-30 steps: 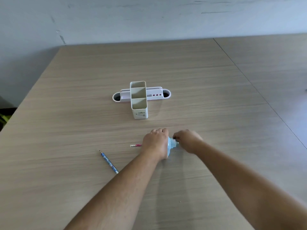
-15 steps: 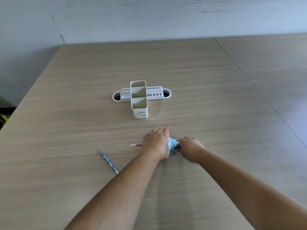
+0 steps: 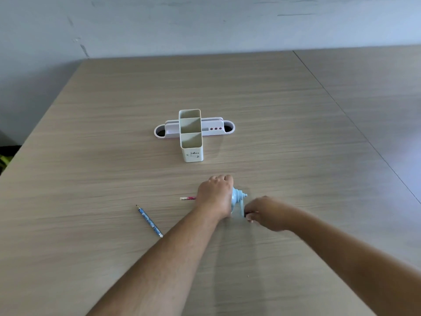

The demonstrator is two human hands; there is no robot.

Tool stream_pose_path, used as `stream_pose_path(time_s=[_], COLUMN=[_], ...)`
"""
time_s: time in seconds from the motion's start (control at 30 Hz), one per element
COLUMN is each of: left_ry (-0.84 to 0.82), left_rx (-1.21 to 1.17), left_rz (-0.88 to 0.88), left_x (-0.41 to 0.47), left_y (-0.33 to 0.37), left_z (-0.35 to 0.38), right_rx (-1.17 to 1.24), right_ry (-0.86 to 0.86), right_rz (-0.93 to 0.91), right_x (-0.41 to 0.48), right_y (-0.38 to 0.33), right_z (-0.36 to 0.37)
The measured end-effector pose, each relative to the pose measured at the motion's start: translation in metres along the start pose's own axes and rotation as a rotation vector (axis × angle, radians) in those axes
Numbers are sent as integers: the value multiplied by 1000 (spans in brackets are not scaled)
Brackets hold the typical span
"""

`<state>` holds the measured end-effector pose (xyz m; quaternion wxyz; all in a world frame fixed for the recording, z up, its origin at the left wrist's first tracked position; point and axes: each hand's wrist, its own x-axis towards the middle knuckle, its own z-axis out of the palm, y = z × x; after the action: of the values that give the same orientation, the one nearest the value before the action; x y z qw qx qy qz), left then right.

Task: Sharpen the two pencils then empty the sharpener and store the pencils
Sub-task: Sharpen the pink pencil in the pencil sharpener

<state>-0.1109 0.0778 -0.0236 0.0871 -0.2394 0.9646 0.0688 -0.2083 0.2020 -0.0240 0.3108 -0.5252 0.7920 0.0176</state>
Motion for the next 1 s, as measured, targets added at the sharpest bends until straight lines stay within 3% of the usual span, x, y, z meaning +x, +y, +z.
stream_pose_path(time_s=[0.07,0.2,0.37,0.47,0.53,0.63,0.8,1.0], left_ry=[31,36,2,7,39,46,12,14], left_rx=[6,4,-10,-10,0,-14,-2,28], left_rz=[20,27,-5,6,25,27,-2,10], left_x=[-1,-2,1,1,0,-1,2,2], left_y=[-2,-1,0,0,-2,-2,-1,-1], left_z=[0,-1,-1,0,1,2,3,2], right_rx=[29,-57,-66,28,43,-13,-111,-79], right_ry=[43,250,87,-61,45,211,97,111], right_rz=[-55,85,93,-21,-54,65,169,67], right_x=[0,44,30,-3,0,34,48,13], right_y=[1,9,4,0,0,3,4,8], right_z=[-32,-49,16,-8,-40,-55,3,28])
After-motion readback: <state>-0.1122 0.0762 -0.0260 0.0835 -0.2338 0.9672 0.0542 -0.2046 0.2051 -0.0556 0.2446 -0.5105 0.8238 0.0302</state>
